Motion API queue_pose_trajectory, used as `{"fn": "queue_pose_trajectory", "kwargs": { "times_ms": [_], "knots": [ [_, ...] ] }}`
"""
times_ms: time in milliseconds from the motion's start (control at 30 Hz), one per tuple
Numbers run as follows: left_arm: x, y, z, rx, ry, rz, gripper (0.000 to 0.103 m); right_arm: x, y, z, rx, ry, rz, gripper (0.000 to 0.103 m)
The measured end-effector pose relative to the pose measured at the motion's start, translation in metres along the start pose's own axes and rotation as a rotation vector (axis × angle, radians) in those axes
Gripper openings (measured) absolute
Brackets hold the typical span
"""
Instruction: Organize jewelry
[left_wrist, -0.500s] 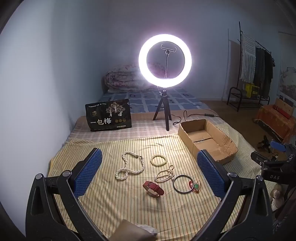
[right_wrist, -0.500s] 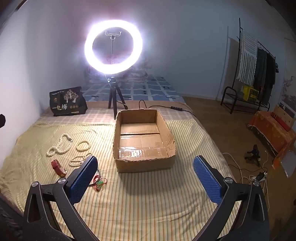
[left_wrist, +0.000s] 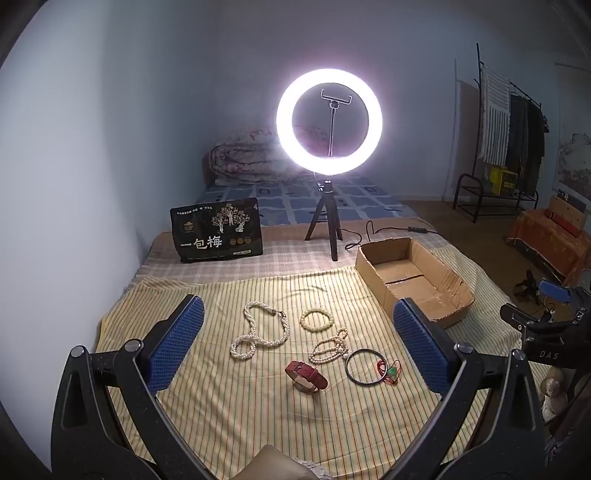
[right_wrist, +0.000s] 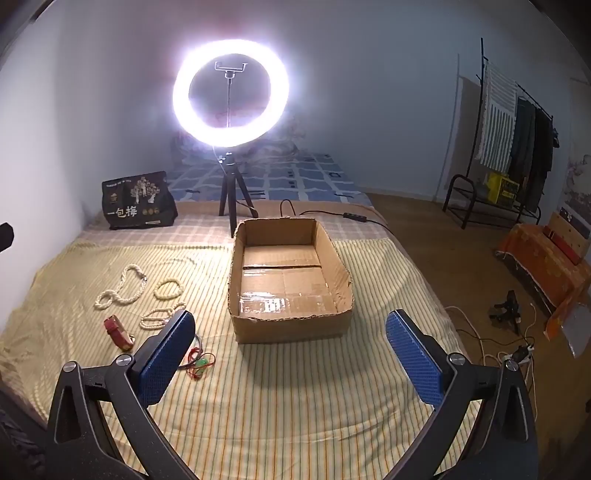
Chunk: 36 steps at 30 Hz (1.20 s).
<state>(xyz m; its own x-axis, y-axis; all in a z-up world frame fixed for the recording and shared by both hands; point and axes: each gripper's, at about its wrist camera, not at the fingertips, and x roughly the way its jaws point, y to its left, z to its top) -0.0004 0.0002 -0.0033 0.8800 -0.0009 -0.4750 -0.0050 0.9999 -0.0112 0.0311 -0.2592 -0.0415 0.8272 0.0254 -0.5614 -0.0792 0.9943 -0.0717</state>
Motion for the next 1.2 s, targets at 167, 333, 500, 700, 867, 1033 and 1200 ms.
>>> {"fn": "queue_pose_trajectory", "kwargs": {
  "times_ms": [167, 333, 500, 700, 867, 1033, 1200],
  "knots": [
    [0.000, 0.000, 0.000, 0.000, 0.000, -0.002, 0.103, -0.005, 0.001, 0.002, -0.001, -0.002, 0.005, 0.102],
    [-0.003, -0.001, 0.004, 0.001, -0.001, -0.006, 0.103, -0.007, 0.000, 0.002, 0.000, -0.002, 0.011, 0.102],
    [-0.005, -0.003, 0.007, 0.003, -0.004, -0.006, 0.103, -0.007, 0.000, 0.002, -0.002, -0.001, 0.015, 0.102],
    [-0.005, -0.003, 0.008, 0.003, -0.005, -0.007, 0.103, -0.007, 0.000, 0.003, -0.002, -0.001, 0.017, 0.102],
    [-0.005, -0.003, 0.009, 0.001, -0.006, -0.007, 0.103, -0.007, 0.000, 0.003, -0.006, 0.001, 0.018, 0.102],
    [-0.007, -0.003, 0.011, -0.002, -0.011, -0.011, 0.103, -0.007, 0.001, 0.003, -0.006, 0.002, 0.018, 0.102],
    [-0.007, -0.003, 0.012, -0.002, -0.011, -0.013, 0.103, -0.007, 0.001, 0.003, -0.007, 0.002, 0.019, 0.102]
  ]
}}
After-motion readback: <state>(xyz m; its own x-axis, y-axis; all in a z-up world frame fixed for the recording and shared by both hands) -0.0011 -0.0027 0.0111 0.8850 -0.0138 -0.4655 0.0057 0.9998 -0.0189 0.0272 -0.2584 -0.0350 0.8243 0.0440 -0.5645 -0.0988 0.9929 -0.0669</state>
